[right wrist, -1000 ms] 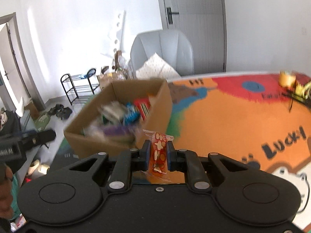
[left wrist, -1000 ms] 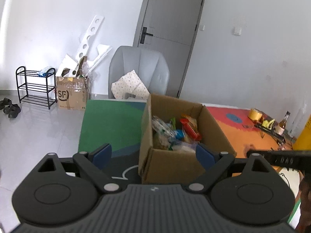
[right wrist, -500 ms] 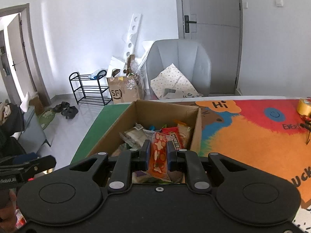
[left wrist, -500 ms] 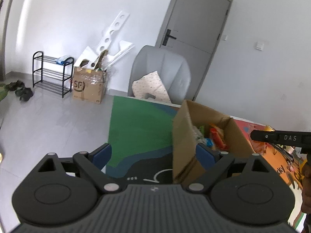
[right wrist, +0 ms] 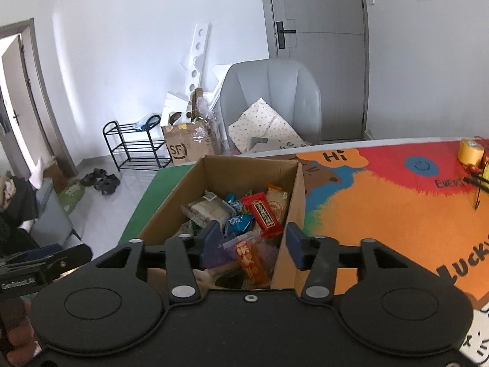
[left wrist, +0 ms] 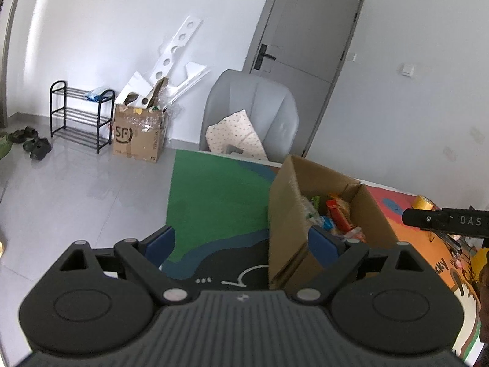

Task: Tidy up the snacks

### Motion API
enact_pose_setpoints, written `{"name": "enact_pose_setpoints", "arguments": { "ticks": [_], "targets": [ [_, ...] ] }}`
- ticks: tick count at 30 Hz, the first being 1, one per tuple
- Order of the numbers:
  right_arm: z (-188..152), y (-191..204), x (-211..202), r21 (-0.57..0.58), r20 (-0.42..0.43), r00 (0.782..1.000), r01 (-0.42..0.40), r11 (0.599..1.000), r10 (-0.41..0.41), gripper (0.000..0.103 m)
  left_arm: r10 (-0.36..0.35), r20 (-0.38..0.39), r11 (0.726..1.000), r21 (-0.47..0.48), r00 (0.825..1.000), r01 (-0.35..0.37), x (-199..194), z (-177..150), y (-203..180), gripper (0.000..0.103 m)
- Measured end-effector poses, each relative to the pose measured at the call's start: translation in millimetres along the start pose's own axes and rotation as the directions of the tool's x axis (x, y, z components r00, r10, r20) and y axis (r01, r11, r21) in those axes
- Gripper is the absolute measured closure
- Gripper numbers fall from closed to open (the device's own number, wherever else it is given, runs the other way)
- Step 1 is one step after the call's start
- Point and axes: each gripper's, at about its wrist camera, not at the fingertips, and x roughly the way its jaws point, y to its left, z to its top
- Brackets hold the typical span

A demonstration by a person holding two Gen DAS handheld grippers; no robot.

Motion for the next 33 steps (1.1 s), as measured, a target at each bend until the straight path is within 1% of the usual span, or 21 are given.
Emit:
{"name": "enact_pose_setpoints", "arguments": {
  "ticks": [2,7,10,14,16,18,22,26,30,33],
  "targets": [
    [-1,-2,-7,0.003,0.007,1.0,0.01,1.0,-0.01,0.047,-0.003,0.007,1.0,0.006,1.0,0.003,-2,-1,-5,0.006],
    [-7,-11,-26,0.015,0.032,0.999,0.025,1.0,-0.025,0.033,-0.022,0.008,0.999,0.037,1.0,0.022,-6,0,-21,0.005],
    [-11,-20,-37,0.027,0.045,0.998,0.037,0.999,-0.038,0.028,-0.039,0.01,0.997,0.066,0.999,0.038,-8,0,-33,0.005],
    [-17,-31,-54,0.037,0.061,0.996,0.062,0.997,-0.064,0.023,-0.069,0.013,0.992,0.109,0.998,0.067,-13,-1,-53,0.005],
    [-20,-37,-62,0.049,0.075,0.994,0.071,0.996,-0.075,0.018,-0.087,0.012,0.987,0.139,0.996,0.084,-16,-2,-65,0.005],
    [-23,-42,-70,0.057,0.082,0.993,0.082,0.995,-0.086,0.016,-0.103,-0.002,0.982,0.161,0.995,0.102,-17,-3,-75,0.002],
    [-30,-51,-83,0.074,0.098,0.99,0.096,0.993,-0.103,0.008,-0.13,-0.045,0.971,0.197,0.99,0.137,-21,-5,-94,0.001],
    [-36,-59,-97,0.091,0.111,0.988,0.1,0.991,-0.11,0.005,-0.15,-0.065,0.957,0.239,0.987,0.161,-25,-9,-111,0.001],
    [-40,-67,-110,0.106,0.13,0.985,0.102,0.989,-0.115,0.001,-0.165,-0.064,0.942,0.284,0.984,0.177,-33,-13,-129,0.001],
    [-44,-76,-119,0.121,0.139,0.983,0.101,0.987,-0.118,0.0,-0.191,-0.079,0.933,0.295,0.978,0.206,-38,-11,-142,0.001]
  ]
}}
